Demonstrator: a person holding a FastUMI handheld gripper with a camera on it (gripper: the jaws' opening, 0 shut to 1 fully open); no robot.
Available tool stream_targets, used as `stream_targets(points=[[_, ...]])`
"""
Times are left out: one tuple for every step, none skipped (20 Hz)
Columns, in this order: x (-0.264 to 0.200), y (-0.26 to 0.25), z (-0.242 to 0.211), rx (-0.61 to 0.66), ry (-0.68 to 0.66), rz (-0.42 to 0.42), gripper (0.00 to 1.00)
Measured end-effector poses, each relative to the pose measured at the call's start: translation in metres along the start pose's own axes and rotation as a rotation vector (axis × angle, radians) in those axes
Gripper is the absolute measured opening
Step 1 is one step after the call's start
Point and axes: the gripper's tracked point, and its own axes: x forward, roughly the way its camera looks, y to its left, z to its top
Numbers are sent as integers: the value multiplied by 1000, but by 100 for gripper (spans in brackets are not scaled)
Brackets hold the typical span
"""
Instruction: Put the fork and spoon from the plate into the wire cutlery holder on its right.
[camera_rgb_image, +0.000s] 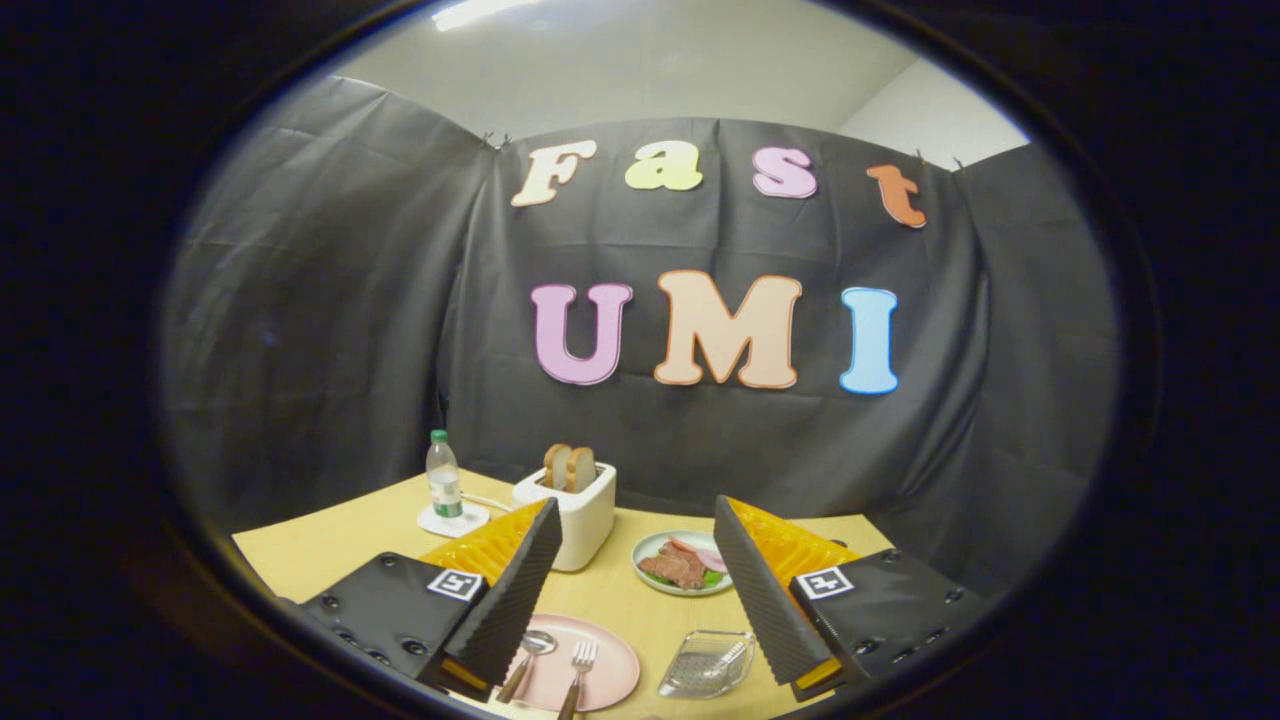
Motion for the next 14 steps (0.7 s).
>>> stream_targets(points=[[1, 1, -5, 3, 13, 6, 97], [3, 2, -10, 6, 28, 13, 97], [4, 4, -16, 6, 46, 21, 97], [5, 5, -22, 7, 63, 27, 97], [7, 6, -30, 8, 85, 36, 97], [8, 8, -37, 9, 104, 43, 97], [9, 9, -44, 8, 123, 49, 97], [10, 10, -51, 9, 143, 56, 97], [10, 13, -58, 13, 162, 66, 97], [11, 15, -65, 15, 184, 76, 97], [11, 17, -74, 13, 206, 86, 97], [12, 19, -80, 8, 226, 94, 97], [10, 22, -87, 4, 245, 103, 97], [11, 24, -93, 2, 261, 113, 97]])
